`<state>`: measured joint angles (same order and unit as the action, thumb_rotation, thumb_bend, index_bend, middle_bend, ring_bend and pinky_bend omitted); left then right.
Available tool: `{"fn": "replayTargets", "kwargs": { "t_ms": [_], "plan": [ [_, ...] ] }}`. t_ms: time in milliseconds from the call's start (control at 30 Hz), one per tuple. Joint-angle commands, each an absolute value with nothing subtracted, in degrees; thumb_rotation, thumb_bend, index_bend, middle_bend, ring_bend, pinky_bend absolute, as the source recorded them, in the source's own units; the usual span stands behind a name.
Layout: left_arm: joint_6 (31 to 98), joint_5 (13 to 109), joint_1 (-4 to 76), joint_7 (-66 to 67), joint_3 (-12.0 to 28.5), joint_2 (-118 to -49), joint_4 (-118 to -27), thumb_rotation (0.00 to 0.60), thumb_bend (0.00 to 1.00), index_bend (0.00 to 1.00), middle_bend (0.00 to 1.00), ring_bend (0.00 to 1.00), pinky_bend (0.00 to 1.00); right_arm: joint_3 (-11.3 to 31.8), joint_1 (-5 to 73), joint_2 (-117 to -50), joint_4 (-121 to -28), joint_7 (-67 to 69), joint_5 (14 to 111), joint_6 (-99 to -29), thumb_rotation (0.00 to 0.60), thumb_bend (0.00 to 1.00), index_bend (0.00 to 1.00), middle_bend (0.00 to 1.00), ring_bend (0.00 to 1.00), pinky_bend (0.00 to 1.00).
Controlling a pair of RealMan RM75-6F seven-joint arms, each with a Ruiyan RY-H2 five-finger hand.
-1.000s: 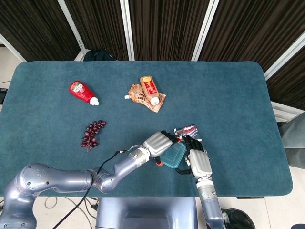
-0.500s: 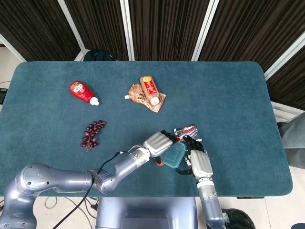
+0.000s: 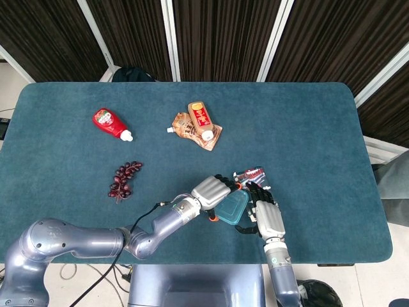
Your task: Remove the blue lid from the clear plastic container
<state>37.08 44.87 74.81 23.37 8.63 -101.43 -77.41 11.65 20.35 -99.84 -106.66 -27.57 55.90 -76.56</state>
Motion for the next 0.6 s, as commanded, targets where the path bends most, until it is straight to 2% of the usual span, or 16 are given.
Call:
{"fn": "replayTargets", "kwargs": {
  "t_ms": [33, 600],
  "plan": [
    [37.04, 44.79, 74.86, 23.44, 8.53, -101.47, -77.4, 0.6, 0.0, 0.2, 0.22, 0.23, 0.43, 11.76, 20.32, -100.05, -106.81, -27.26, 55.61, -76.67, 0.6, 0.17, 0.0, 0.0, 0.0, 0.0],
    [37.29, 44.16, 74.96, 23.32, 8.57, -101.28, -77.51, 0.6, 0.0, 0.2, 0.22, 0.23, 0.43, 12.52, 19.45, -100.94, -106.25, -23.65, 53.45, -77.32, 0.6, 0.17, 0.0, 0.0, 0.0, 0.0]
  ]
}}
